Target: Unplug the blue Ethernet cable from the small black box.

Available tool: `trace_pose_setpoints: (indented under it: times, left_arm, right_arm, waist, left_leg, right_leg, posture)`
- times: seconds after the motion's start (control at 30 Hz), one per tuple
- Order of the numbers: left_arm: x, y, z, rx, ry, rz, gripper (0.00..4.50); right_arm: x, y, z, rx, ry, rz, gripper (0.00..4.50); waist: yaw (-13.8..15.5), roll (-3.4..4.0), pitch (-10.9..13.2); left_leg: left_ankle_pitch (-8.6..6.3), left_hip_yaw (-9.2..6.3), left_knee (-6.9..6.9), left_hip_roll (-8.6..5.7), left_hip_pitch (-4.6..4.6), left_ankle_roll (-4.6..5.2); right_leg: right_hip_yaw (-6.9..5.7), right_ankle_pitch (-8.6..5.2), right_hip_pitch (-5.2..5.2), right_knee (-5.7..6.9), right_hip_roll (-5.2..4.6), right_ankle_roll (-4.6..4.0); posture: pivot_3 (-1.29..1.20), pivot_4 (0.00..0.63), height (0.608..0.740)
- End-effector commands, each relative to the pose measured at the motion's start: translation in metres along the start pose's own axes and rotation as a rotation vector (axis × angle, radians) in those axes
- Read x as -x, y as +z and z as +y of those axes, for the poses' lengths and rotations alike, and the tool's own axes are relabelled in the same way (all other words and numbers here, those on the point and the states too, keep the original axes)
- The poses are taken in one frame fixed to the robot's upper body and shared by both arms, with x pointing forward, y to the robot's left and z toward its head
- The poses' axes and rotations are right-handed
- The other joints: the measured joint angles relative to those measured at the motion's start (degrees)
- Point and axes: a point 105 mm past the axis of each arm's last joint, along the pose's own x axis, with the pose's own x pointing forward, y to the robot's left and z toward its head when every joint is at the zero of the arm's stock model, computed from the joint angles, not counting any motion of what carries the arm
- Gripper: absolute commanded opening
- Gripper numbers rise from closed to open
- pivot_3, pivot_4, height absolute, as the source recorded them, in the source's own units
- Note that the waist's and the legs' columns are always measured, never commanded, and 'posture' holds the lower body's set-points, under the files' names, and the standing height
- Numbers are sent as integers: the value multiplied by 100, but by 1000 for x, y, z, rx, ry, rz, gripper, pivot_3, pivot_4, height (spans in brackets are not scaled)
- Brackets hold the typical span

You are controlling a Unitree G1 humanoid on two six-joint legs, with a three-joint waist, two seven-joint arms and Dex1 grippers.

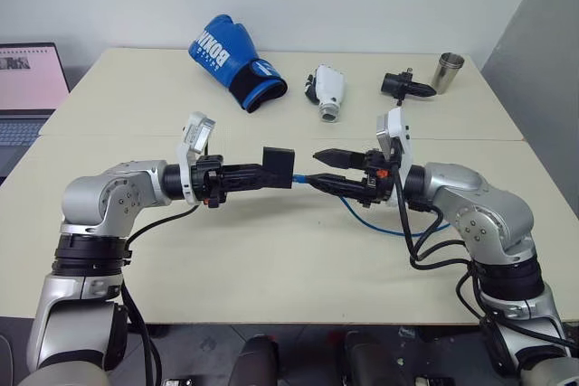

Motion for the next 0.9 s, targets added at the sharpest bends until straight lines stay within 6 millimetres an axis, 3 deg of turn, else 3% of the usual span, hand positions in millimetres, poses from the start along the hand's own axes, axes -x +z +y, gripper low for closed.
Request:
trace_pose_setpoints:
  times: [0.03, 0.27, 0.9]
  left_arm:
    - [-4, 13, -8, -67, -40, -7, 765]
    - [-4, 12, -10, -70, -50, -2, 765]
    - [-4, 12, -11, -83, -50, 12, 765]
  right_arm:
    - [-5, 1, -3, -44, 22, -8, 2805]
    - [-14, -9, -16, -111, -1, 27, 2805]
    - [-19, -9, -9, -199, 109, 35, 2805]
  waist:
    - [0, 0, 0]
    - [-6, 0, 0]
    - [-4, 0, 0]
  left_leg:
    - [0, 1, 0, 0, 0, 0]
    - [0, 3, 0, 0, -2, 0]
    - [0, 3, -1, 1, -5, 0]
  right_leg:
    - [0, 0, 0, 0, 0, 0]
    - [1, 0, -5, 1, 1, 0]
    - [1, 0, -7, 0, 1, 0]
  posture:
    - [0, 150, 740]
    - [0, 150, 740]
    - [0, 150, 740]
